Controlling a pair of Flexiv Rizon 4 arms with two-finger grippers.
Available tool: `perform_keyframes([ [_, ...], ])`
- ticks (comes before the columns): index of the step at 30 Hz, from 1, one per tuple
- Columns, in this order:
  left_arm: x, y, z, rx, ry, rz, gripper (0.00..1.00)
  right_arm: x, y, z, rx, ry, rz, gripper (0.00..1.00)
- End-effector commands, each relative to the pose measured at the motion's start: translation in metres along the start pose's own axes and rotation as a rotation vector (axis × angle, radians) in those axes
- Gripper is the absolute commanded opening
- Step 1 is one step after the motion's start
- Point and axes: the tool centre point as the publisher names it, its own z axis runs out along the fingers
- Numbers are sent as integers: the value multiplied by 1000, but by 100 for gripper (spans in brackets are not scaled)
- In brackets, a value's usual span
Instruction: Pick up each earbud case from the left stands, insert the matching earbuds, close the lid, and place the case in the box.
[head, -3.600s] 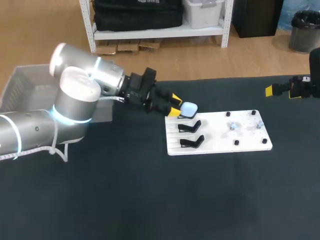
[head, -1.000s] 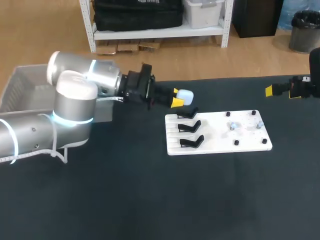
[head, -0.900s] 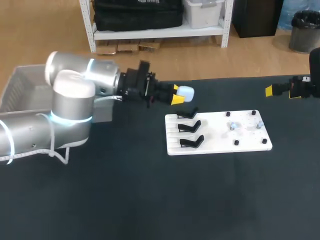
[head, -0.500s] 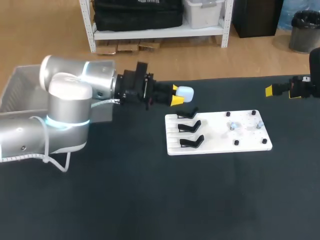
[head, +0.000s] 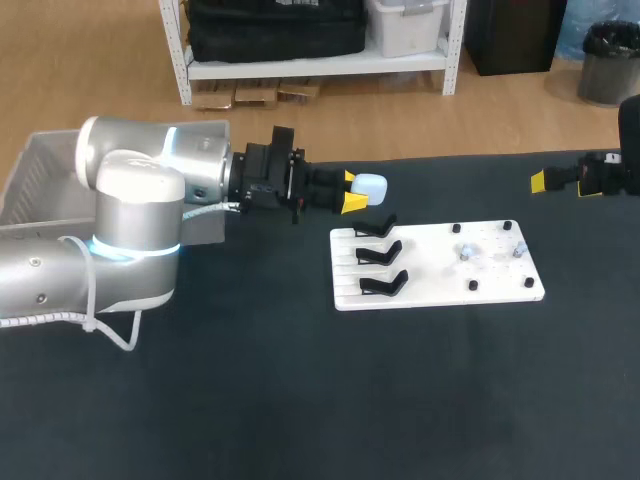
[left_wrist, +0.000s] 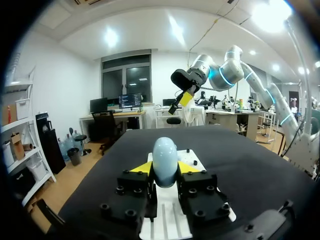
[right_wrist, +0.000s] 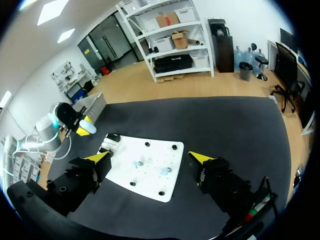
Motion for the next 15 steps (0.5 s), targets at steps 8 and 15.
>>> perform_keyframes([
  [8,1,-38,24,-98,-31,-24,0,0,0,0,2,1,0,100],
  [15,-2,-49,34,-100,-70,-13,0,6,12,0,-10,21,-42,100],
])
